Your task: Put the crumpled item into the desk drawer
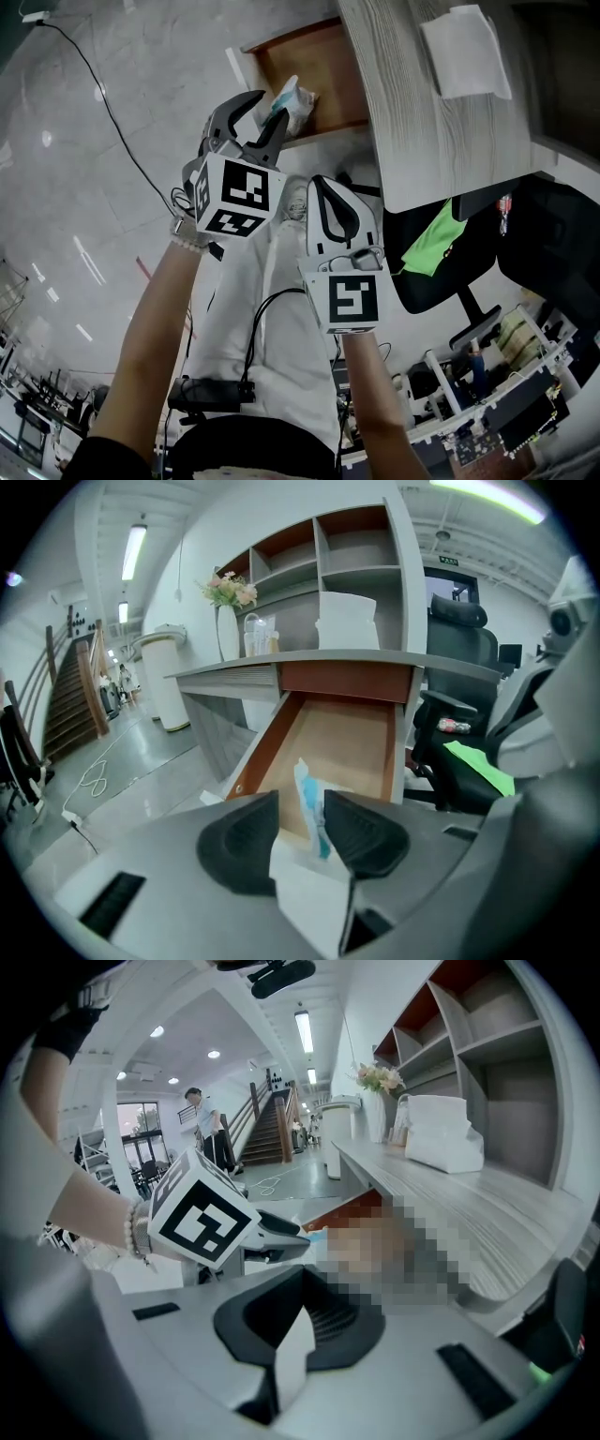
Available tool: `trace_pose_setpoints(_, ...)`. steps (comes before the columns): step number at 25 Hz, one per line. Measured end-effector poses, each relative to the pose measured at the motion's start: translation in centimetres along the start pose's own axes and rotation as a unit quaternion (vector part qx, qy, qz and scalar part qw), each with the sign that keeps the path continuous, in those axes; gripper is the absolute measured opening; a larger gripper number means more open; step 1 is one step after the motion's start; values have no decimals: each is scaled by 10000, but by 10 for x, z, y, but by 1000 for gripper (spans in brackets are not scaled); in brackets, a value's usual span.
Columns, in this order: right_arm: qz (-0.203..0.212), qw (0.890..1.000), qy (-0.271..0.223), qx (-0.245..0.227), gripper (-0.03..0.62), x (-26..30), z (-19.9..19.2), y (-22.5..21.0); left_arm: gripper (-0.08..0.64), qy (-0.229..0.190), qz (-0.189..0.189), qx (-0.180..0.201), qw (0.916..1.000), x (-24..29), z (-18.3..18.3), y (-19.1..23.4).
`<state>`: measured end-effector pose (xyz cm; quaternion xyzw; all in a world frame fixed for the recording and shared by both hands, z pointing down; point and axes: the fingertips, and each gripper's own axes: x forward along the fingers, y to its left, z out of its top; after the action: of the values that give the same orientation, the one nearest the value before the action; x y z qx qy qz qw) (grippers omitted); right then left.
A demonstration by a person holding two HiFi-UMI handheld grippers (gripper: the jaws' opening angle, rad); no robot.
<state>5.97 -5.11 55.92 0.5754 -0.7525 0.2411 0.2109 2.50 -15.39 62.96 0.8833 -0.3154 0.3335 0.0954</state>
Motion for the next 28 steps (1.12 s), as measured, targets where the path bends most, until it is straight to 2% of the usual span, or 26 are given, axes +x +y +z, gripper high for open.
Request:
trace_pose_setpoints(11,104,9999,-31,-104,5,2,4,2,141,-183,64,-334,9993,-21,0,-3)
trace_pose_setpoints(17,43,9997,-151,-192,5,-2,14,-4,29,-391,-46,-549,9977,-43,5,-13)
trace_pose_setpoints(22,79,9996,-242,-131,5,-15,31,-4,12,-512,-112,-695,9962,-74,21,-23)
trace_pose_setpoints(28,47,9990,-408,-147,5,-42,64,-7,12,-625,-134,-424,9971,-117,58,-32)
